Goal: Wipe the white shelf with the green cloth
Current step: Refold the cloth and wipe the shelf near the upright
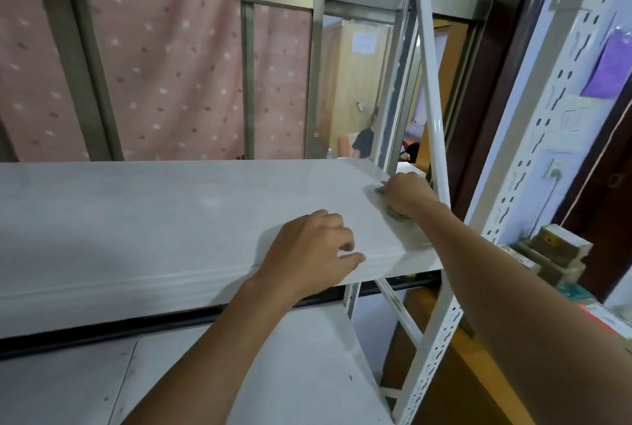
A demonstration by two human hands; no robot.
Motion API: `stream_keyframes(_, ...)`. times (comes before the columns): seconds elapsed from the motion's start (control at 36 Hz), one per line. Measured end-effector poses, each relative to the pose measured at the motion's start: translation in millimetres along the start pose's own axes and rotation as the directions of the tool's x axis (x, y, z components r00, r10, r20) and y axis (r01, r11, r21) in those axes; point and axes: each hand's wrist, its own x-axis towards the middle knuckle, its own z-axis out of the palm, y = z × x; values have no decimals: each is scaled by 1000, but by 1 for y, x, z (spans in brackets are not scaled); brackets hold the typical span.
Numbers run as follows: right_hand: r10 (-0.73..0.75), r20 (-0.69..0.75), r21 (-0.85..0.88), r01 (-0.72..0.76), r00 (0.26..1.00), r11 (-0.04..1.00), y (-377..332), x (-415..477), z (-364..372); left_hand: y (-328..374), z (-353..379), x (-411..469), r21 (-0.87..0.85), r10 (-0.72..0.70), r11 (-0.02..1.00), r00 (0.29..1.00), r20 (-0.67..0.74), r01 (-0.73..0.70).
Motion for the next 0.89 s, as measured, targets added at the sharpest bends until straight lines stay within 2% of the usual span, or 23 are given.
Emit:
stream_keyframes(0.08,-165,46,-72,168,985,983,-12,23,3,-7,4,1,-35,3,999,998,-67,-6)
stream_keyframes(0.14,-328,20,-80,329,944,941,-31,24,1,-10,7,-1,-20,28,999,987,-156,-32)
stream_keyframes(0.19,-528,-19,-43,527,849,849,-52,14,0,-12,8,-3,-21,33,999,975,-219,-39)
stream_keyframes(0.25,-712,-59,57,715,699,697,-71,-9,1,-14,5,-4,-14,35,999,965,-259,-40)
stream_keyframes(0.33,-865,-90,151,865,493,478,-85,-51,-3,-16,2,-5,28,82,997,959,-271,-77)
stream_keyframes(0.42,-896,-98,231,886,433,403,-79,-70,-8,-15,-1,-6,60,109,993,967,-231,-98)
stream_keyframes(0.47,-882,-125,249,875,455,416,-70,-62,-6,-15,-2,-5,73,120,991,974,-192,-108)
stream_keyframes(0.53,-830,-150,180,840,537,511,-61,-41,0,-15,-4,-3,76,104,993,984,-141,-94)
stream_keyframes(0.61,-641,-85,-40,640,763,767,-46,11,11,-14,-6,-1,64,32,998,997,-65,-28)
stream_keyframes(0.67,-456,-41,-154,445,889,882,-33,48,18,-14,-7,1,52,-23,998,999,-44,25)
stream_keyframes(0.69,-372,-22,-158,364,928,918,-29,64,20,-14,-8,2,48,-49,998,998,-37,50)
stream_keyframes(0.78,-227,13,-125,226,974,966,-24,101,26,-14,-7,4,49,-97,994,994,-47,99)
stream_keyframes(0.89,-206,22,-86,207,978,975,-38,126,25,-18,-7,2,49,-137,989,988,-65,140)
